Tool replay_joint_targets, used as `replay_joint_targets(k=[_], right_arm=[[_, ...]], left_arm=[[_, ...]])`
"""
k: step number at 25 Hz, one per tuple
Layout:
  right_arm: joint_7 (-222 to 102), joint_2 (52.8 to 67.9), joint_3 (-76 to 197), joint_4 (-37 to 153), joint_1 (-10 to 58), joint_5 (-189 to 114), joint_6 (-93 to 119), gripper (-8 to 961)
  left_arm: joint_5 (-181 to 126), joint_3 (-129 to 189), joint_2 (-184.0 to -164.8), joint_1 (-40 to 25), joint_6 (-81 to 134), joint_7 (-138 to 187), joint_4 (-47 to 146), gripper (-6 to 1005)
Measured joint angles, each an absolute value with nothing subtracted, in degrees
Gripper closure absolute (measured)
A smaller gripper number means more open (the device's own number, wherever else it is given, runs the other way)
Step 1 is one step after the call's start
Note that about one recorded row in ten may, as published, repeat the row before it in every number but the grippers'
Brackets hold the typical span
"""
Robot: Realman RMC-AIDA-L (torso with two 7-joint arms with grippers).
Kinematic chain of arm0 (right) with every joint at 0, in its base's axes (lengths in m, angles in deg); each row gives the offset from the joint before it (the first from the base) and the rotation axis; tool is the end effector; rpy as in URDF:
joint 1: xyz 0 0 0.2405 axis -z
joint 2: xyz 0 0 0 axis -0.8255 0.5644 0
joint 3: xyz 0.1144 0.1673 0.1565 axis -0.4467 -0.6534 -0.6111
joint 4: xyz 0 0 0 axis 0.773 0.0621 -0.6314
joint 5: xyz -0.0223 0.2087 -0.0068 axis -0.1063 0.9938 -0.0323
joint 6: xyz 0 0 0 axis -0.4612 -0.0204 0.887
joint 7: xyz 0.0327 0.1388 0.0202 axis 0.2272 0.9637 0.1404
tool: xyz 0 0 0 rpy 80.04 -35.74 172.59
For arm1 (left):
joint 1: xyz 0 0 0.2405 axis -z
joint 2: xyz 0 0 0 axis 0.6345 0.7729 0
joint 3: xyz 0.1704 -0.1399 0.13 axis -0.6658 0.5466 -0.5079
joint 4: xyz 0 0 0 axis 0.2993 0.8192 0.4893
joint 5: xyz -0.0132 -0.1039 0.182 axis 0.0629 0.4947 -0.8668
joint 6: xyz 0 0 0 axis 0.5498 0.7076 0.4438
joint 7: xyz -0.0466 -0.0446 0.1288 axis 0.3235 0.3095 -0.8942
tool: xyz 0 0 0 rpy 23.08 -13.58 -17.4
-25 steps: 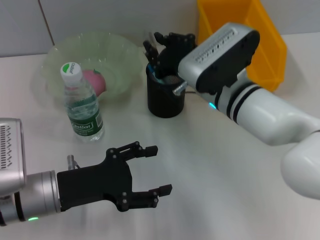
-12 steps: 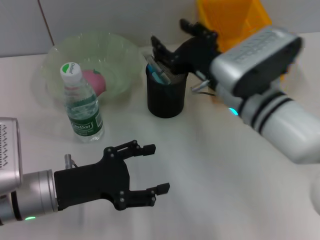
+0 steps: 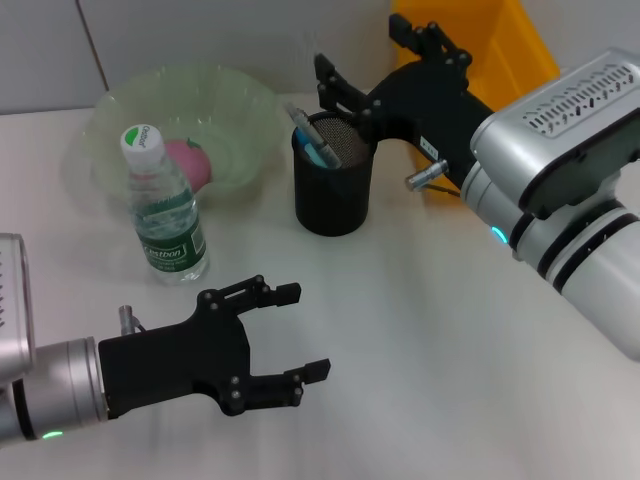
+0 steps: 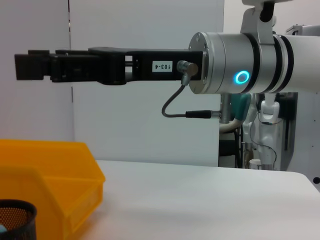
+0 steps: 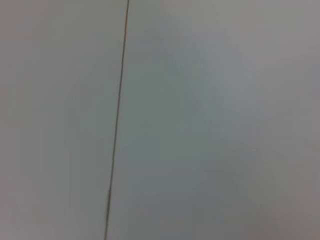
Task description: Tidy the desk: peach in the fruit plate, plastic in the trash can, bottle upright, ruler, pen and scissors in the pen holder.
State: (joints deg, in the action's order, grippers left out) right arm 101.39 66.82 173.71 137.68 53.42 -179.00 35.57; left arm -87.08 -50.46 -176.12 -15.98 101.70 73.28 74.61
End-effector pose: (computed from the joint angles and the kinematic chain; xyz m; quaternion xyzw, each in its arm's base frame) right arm 0.1384 0.3145 -0.0352 -0.7978 0.1503 0.3012 0.5002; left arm -0.2478 0.2752 -0.0655 -0.9455 -0.0513 -0.3075 0.0944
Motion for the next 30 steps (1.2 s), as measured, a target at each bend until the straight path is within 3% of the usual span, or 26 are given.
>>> replay_joint_targets(k=[5,9,12,17,21,30], right_arm=[[101.68,66.73,171.5,138.62,52.34,-179.29,34.3,121],[101.61,64.4,169.35,140.38,48.18,-180.43,29.01,121],[101.29,63.91,169.94,140.99,47.78,-182.01,25.77,122],[99.5,65.32,172.59,144.68,52.93,-189.78,18.91,123],[93.33,66.72,174.25,150.43,62.53,-190.54,16.9,123],[91.19,66.9,173.22,150.88,65.87,-190.59,9.93,125]], left_arm=[[-87.09,-50.46,-176.1,-16.1,101.73,73.19,74.65,150],[-87.09,-50.46,-176.1,-16.15,101.76,73.15,74.74,150],[-87.09,-50.46,-176.1,-16.2,101.75,73.14,74.75,150],[-87.09,-49.73,-176.1,-16.48,101.73,73.15,74.75,150],[-87.08,-48.81,-175.93,-16.63,101.76,73.18,74.58,150],[-87.05,-45.97,-175.27,-18.52,101.91,73.3,74.6,150]])
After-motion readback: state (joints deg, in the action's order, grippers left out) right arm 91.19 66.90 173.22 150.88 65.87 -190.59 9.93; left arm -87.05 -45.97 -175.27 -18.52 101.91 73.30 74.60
